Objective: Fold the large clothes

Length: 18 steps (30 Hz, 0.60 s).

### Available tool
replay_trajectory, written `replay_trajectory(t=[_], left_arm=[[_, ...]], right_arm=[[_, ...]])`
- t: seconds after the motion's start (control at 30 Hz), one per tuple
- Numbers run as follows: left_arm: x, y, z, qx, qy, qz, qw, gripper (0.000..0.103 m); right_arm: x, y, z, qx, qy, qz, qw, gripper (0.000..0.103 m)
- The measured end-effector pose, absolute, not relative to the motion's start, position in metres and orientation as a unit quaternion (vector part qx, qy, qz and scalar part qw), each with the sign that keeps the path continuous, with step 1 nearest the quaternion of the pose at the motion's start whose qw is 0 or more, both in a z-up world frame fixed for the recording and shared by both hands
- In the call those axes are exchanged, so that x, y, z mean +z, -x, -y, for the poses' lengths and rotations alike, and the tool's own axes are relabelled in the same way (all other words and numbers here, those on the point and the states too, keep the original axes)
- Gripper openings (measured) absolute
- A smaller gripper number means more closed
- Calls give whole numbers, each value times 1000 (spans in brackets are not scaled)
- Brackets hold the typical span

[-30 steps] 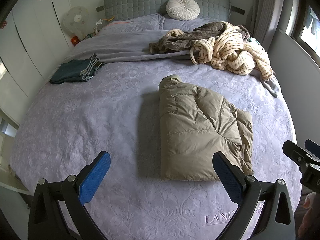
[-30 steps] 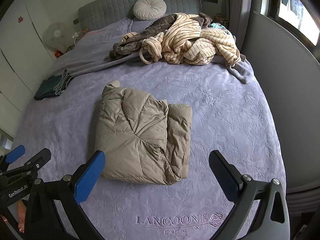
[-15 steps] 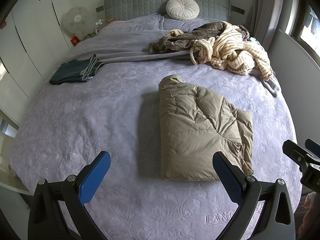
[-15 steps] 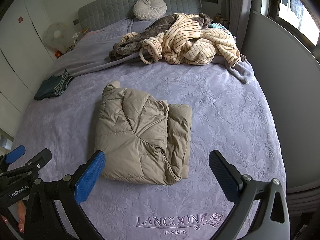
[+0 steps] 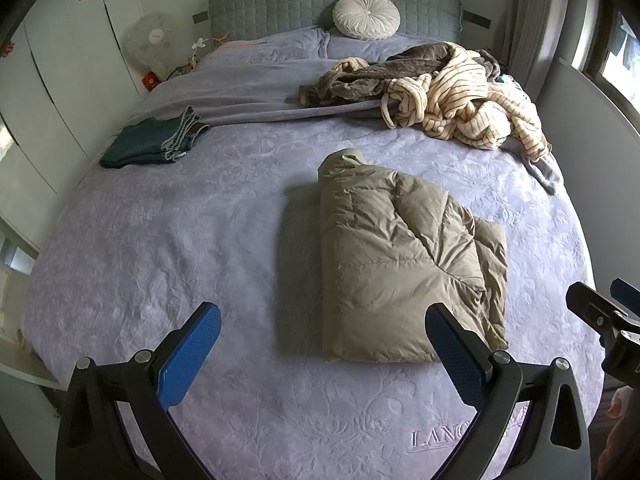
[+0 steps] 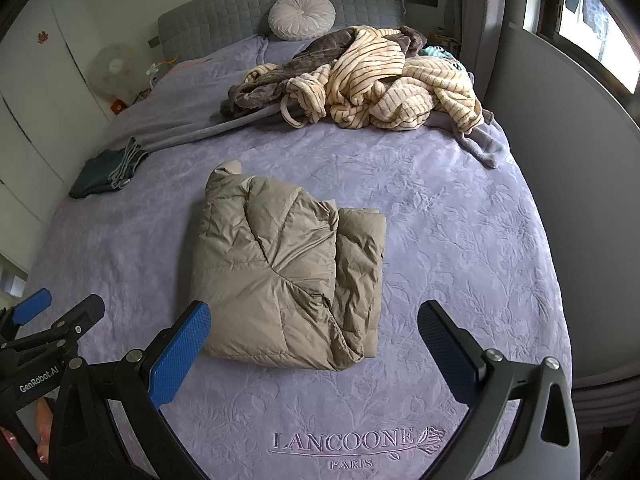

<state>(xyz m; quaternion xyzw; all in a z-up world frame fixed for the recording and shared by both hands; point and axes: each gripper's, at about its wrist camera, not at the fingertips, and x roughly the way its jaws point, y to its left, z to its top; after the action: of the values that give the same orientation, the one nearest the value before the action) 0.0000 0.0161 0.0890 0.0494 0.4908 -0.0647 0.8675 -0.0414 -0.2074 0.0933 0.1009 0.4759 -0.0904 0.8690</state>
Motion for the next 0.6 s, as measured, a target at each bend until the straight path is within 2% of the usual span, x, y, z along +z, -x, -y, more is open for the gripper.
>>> replay_trajectory(t=[0.6], left_arm=[[89,2,-19,-66,-49,-489,868,102]], right_arm=[[93,43,207,-91,-102,-477,868,103]])
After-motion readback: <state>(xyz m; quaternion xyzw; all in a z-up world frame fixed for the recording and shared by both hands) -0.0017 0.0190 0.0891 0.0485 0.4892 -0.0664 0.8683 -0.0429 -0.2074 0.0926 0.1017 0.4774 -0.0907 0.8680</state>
